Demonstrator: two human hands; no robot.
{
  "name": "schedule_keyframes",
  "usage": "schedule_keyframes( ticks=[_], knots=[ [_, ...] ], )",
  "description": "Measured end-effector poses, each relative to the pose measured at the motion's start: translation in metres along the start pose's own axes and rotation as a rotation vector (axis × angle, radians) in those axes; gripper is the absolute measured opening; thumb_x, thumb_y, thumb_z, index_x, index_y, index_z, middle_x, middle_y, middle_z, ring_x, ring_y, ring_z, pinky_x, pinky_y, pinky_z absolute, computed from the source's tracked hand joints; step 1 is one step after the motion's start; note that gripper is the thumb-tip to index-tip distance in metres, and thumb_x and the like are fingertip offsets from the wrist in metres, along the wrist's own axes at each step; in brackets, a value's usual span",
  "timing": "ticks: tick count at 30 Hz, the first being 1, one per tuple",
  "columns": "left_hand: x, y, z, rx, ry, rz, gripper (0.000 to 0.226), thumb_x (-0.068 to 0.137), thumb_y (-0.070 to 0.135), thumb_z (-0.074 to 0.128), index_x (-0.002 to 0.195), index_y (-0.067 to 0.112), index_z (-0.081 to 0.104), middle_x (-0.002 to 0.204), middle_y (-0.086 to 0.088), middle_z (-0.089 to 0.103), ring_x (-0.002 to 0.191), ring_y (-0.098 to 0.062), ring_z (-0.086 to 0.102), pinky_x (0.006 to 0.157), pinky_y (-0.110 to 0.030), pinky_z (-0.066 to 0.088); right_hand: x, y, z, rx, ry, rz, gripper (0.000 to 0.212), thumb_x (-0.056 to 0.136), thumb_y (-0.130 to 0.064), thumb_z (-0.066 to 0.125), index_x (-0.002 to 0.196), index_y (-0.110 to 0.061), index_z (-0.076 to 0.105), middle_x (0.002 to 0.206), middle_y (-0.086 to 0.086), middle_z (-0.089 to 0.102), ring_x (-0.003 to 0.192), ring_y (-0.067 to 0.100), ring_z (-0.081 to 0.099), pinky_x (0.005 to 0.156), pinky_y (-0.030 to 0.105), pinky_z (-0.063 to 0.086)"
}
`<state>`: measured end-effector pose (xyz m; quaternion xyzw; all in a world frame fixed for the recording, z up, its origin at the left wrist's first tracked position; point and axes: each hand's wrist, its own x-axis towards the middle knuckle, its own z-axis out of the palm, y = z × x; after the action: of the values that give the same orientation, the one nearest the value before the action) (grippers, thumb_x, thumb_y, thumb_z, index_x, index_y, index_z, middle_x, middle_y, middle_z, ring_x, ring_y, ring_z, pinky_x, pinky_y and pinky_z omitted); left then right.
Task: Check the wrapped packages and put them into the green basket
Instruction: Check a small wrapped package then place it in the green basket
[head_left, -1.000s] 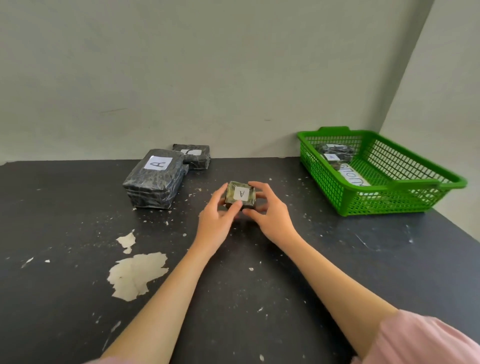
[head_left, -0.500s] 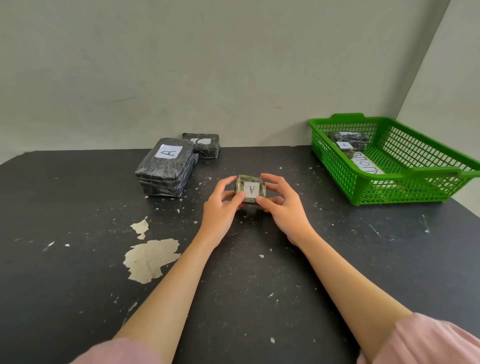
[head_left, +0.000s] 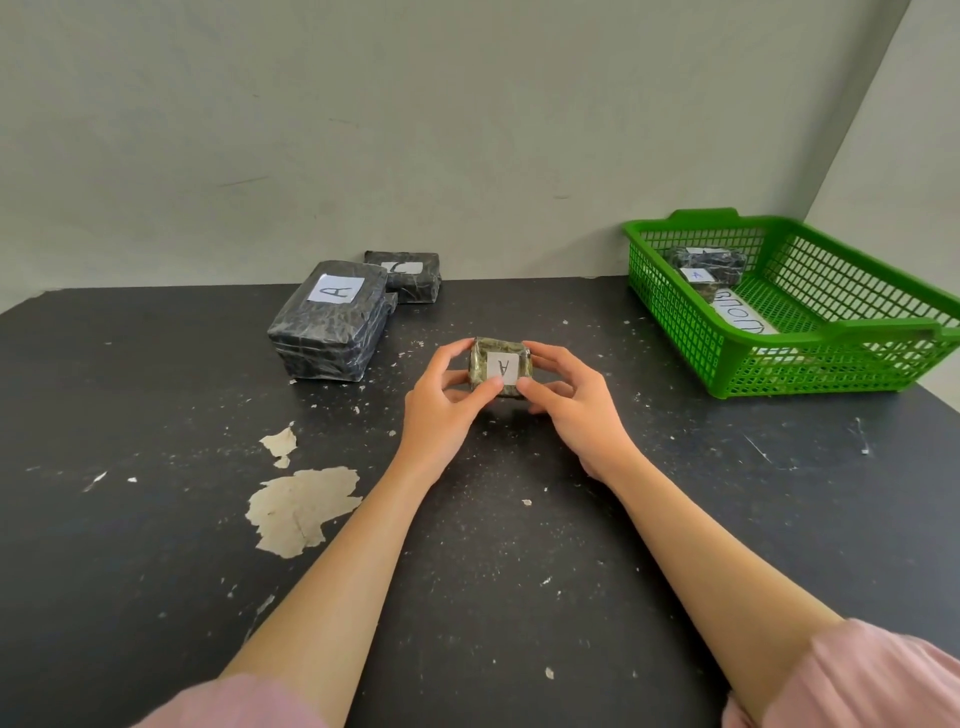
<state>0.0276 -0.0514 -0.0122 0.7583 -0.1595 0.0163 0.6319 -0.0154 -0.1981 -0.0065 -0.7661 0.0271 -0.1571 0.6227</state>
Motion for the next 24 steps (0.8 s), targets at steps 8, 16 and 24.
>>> schedule_keyframes(
  ticks=[8, 16, 24],
  knots=[
    [-0.0020, 0.0011, -0.0002, 0.046, 0.036, 0.024, 0.045, 0.080, 0.029, 0.072, 0.117, 0.041, 0.048, 0.102, 0.004, 0.069, 0.090, -0.006, 0.067, 0.079, -0.016, 0.052, -0.0002, 0.0006, -0.0019, 0.077, -0.035, 0.003, 0.031, 0.091, -0.011, 0.058, 0.119, -0.025, 0.059, 0.112, 0.002, 0.067, 0.100, 0.013, 0.065, 0.078, 0.024, 0.055],
    [-0.0022, 0.0003, -0.0005, 0.073, 0.060, 0.026, 0.044, 0.078, 0.029, 0.074, 0.113, 0.038, 0.048, 0.102, 0.003, 0.068, 0.093, -0.010, 0.065, 0.080, -0.024, 0.054, -0.0018, -0.0005, -0.0015, 0.073, -0.072, 0.000, 0.033, 0.089, -0.009, 0.061, 0.120, -0.018, 0.059, 0.112, 0.006, 0.067, 0.099, 0.018, 0.066, 0.078, 0.028, 0.057],
    [0.0007, -0.0004, 0.0009, -0.050, 0.087, 0.005, 0.033, 0.090, 0.017, 0.060, 0.121, 0.027, 0.056, 0.107, -0.007, 0.067, 0.096, -0.014, 0.066, 0.067, -0.019, 0.056, -0.0010, -0.0004, -0.0014, 0.097, -0.048, 0.012, 0.031, 0.089, -0.012, 0.061, 0.119, -0.021, 0.059, 0.111, 0.005, 0.067, 0.098, 0.017, 0.066, 0.079, 0.031, 0.057]
  ],
)
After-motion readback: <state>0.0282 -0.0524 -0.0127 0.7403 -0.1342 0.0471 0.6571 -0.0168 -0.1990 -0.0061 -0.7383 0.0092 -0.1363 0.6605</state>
